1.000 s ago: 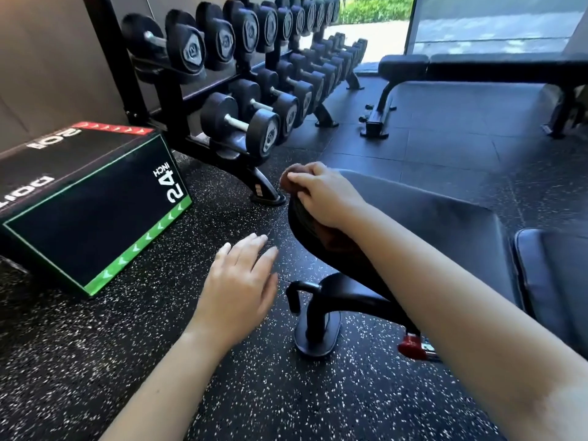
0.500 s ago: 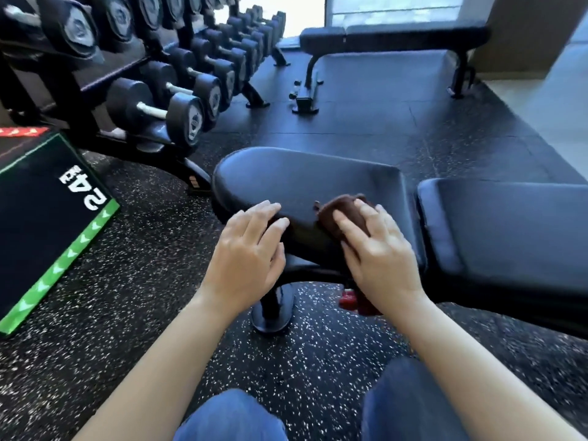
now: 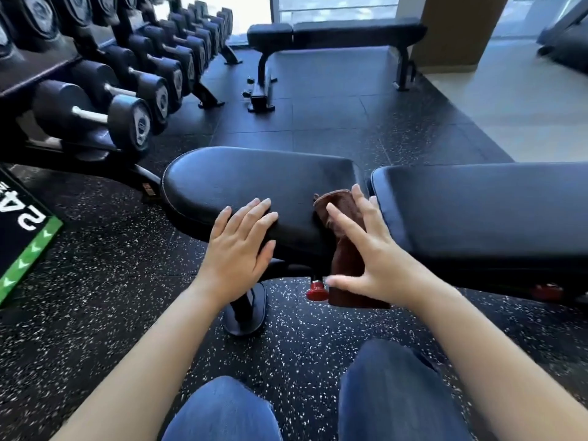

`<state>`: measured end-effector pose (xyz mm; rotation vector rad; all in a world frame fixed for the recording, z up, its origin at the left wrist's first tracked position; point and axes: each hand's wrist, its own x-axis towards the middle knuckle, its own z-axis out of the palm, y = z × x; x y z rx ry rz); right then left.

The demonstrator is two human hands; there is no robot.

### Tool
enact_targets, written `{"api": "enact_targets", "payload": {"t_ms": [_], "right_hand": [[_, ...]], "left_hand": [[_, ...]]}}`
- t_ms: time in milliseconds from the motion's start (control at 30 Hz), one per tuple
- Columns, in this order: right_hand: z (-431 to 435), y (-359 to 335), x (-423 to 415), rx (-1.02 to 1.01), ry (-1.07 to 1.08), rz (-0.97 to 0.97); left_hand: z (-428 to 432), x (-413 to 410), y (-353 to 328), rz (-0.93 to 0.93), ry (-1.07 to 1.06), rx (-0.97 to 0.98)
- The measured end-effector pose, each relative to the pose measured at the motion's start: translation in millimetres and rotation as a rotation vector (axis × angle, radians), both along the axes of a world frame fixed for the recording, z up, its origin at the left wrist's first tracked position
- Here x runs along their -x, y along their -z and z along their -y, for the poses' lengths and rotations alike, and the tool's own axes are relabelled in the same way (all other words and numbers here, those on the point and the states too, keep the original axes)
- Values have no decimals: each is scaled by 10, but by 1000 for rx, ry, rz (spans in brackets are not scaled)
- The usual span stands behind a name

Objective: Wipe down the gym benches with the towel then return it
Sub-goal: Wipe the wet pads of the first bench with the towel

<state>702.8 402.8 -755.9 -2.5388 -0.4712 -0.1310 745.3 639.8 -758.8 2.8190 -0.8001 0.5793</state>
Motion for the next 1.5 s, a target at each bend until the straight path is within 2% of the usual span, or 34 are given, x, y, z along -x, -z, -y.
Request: {"api": "enact_targets", "payload": {"t_ms": [133,300,400,533,633,733,933,1100,1200,1333,1500], "right_hand": [[177,-8,-76,297,-133,135],[129,45,-186,252,-206,308],[60,140,-201,241,-167,389],[-209,170,-174,195,-81,395],[-762,81,-319,149,-27,397],[-1184,-43,-469,119,-7,376],[-850,84,-312,155,3,403],[-1192,26,-400,186,90,378],[-1649,-116,-597,150,48,398],[-2195,-284,-785,135,44,353],[-1857,-222,-678,108,8,335]], "left_hand": [[3,11,-6,-1,1,13],[8,21,-20,-16,5,26],[-19,16,-42,-29,28,36],[-140,6,-66,-18,-21,52],[-407,-46,-107,-12,-148,59],[-721,-128,-153,-17,-178,1],[-853,-237,-103,-81,-82,122],[-914,-245,-167,-89,-49,125],[-1015,-198,-264,-23,-111,94],[-1168,-137,-363,26,-252,170],[-1174,-72,-387,43,-281,225]]}}
